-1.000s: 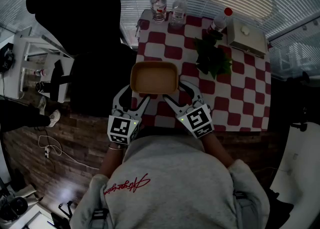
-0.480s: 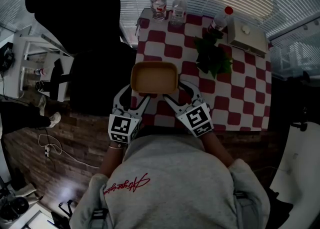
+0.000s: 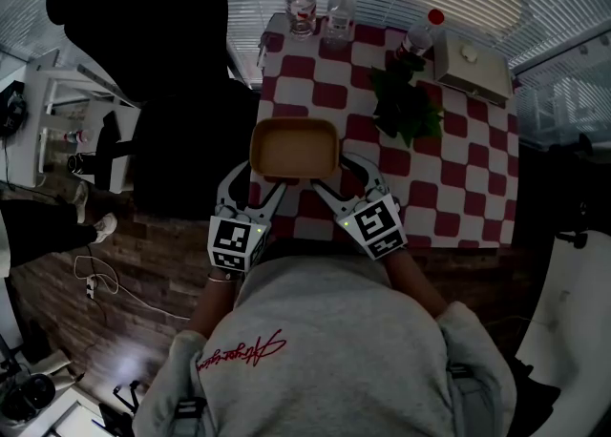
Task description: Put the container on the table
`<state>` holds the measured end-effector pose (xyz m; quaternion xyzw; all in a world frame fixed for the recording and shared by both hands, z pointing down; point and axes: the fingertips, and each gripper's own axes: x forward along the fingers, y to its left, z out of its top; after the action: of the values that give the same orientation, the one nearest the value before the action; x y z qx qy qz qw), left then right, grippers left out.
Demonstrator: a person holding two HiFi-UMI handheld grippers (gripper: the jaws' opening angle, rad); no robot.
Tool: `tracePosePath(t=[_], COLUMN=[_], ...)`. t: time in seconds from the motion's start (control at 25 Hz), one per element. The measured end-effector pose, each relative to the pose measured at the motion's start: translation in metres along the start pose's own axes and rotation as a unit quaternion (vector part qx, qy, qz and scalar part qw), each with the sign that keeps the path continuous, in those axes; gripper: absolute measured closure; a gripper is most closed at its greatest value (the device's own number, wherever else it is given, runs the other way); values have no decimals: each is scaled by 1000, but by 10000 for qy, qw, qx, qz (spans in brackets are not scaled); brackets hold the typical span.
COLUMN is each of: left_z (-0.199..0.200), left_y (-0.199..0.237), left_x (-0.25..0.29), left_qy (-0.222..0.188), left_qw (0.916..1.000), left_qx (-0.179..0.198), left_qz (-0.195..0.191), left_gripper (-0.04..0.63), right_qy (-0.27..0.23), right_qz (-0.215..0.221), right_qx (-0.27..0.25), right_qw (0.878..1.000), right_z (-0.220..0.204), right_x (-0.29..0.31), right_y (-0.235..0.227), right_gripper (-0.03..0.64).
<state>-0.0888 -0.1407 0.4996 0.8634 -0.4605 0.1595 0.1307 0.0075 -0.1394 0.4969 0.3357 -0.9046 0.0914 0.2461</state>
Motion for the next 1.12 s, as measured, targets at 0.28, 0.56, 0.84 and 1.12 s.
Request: tracePosePath(t=[0.28, 0.56, 0.84, 1.12], left_z=[-7, -13, -20, -27], left_y=[-1, -1, -2, -2], left_x=[1, 1, 2, 3], left_qy=[91, 179, 249, 342], left_qw=[10000, 9998, 9997, 9994], left_qx=[-38, -43, -61, -57], left_qz=[-10, -7, -30, -36], left_gripper=[290, 290, 291, 290], right_qy=[73, 140, 210, 288], right_qz=[28, 65, 101, 140], right_qx=[8, 11, 39, 66], right_qw=[10000, 9999, 9997, 9995], right_z=[-6, -11, -18, -24], right_x=[1, 3, 5, 7], right_y=[2, 3, 5, 8], right_gripper=[345, 347, 347, 348])
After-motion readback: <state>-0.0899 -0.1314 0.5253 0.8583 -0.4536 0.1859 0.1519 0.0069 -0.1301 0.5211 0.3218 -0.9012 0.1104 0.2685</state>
